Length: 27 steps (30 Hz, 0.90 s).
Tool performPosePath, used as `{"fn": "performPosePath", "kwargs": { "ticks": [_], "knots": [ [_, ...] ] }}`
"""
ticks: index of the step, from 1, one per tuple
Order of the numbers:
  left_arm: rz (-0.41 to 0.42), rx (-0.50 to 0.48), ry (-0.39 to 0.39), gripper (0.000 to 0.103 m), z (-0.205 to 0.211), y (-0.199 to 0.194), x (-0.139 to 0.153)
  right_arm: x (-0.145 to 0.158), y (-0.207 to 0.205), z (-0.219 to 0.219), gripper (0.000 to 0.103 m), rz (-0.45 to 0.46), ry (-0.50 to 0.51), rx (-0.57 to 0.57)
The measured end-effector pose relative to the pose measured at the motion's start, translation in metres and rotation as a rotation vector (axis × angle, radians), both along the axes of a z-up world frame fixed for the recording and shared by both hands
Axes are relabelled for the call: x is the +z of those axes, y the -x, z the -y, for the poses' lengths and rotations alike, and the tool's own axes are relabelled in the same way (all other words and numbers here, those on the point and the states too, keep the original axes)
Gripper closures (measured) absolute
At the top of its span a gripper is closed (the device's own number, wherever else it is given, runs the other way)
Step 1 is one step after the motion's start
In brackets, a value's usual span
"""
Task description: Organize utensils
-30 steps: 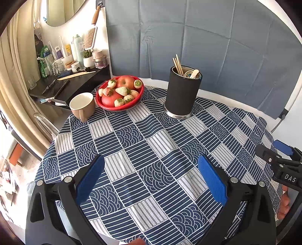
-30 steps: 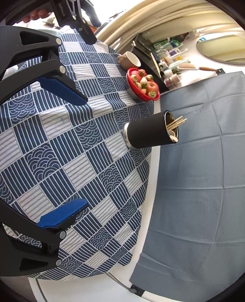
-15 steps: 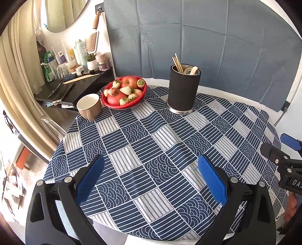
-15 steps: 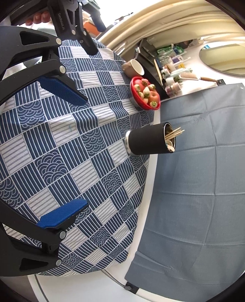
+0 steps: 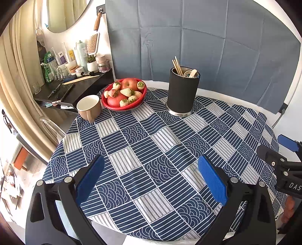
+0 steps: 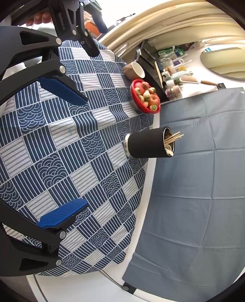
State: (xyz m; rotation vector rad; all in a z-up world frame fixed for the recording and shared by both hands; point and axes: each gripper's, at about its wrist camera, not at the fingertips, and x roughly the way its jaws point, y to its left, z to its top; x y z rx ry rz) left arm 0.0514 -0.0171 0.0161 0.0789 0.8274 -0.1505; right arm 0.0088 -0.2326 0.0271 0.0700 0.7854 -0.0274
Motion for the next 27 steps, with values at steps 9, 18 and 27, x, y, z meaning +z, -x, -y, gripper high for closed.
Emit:
{"fn": "performPosePath", "kwargs": {
  "ticks": [9, 18, 27],
  "knots": [
    [-0.001, 0.002, -0.004, 0.006, -0.0003, 0.0, -0.0008, -0.001, -0.0028, 0.0003, 0.008, -0.002, -0.004, 0.007],
    [-0.001, 0.0, 0.002, 0.006, -0.0014, 0.0018, -0.0012, -0.0039, -0.0046, -0.0012, 0.008, -0.005, -0.01, 0.015],
    [0.0, -0.005, -0.003, 0.006, -0.0008, 0.0014, -0.0006, -0.0048, -0.0046, -0.0013, 0.008, -0.005, -0.01, 0.013]
  ]
}}
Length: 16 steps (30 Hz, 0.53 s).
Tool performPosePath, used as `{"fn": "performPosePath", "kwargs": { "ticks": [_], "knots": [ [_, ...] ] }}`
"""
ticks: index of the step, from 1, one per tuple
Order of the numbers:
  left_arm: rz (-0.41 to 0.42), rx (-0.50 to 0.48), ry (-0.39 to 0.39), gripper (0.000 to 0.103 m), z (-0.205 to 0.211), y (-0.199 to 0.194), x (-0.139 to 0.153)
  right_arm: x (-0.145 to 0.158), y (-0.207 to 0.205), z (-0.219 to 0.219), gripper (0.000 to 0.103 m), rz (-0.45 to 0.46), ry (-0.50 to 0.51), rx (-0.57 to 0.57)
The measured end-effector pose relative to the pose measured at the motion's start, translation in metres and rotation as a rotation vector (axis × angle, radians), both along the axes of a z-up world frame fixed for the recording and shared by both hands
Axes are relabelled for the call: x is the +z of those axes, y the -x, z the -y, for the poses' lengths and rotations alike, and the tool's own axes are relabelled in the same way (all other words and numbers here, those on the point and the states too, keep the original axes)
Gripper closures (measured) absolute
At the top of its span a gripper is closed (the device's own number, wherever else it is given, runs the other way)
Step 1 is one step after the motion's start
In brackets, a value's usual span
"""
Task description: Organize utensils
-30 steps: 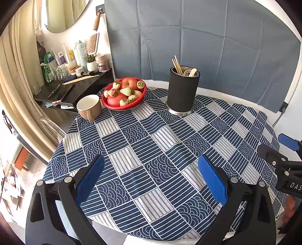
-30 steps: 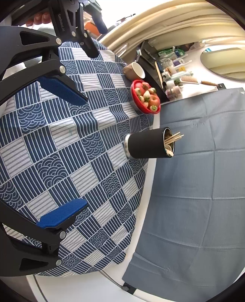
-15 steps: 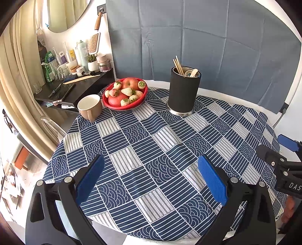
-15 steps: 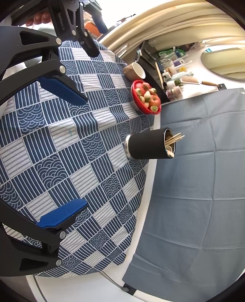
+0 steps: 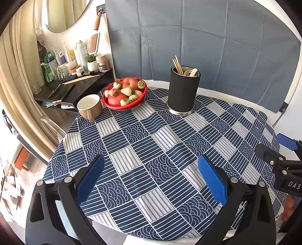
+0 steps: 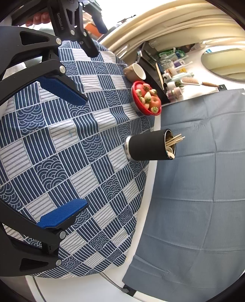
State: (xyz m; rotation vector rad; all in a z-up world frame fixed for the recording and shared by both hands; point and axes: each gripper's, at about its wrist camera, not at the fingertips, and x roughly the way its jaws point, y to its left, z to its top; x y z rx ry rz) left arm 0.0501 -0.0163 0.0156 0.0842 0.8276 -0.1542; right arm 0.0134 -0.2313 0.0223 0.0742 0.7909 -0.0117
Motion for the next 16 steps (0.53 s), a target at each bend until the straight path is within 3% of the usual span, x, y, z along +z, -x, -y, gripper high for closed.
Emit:
{"fn": "performPosePath", "kwargs": {
  "ticks": [16],
  "knots": [
    [0.027, -0.015, 0.013, 0.006, -0.0006, 0.0034, 0.0043, 0.0001, 0.0004, 0.0001, 0.008, -0.001, 0.003, 0.0]
  ]
}}
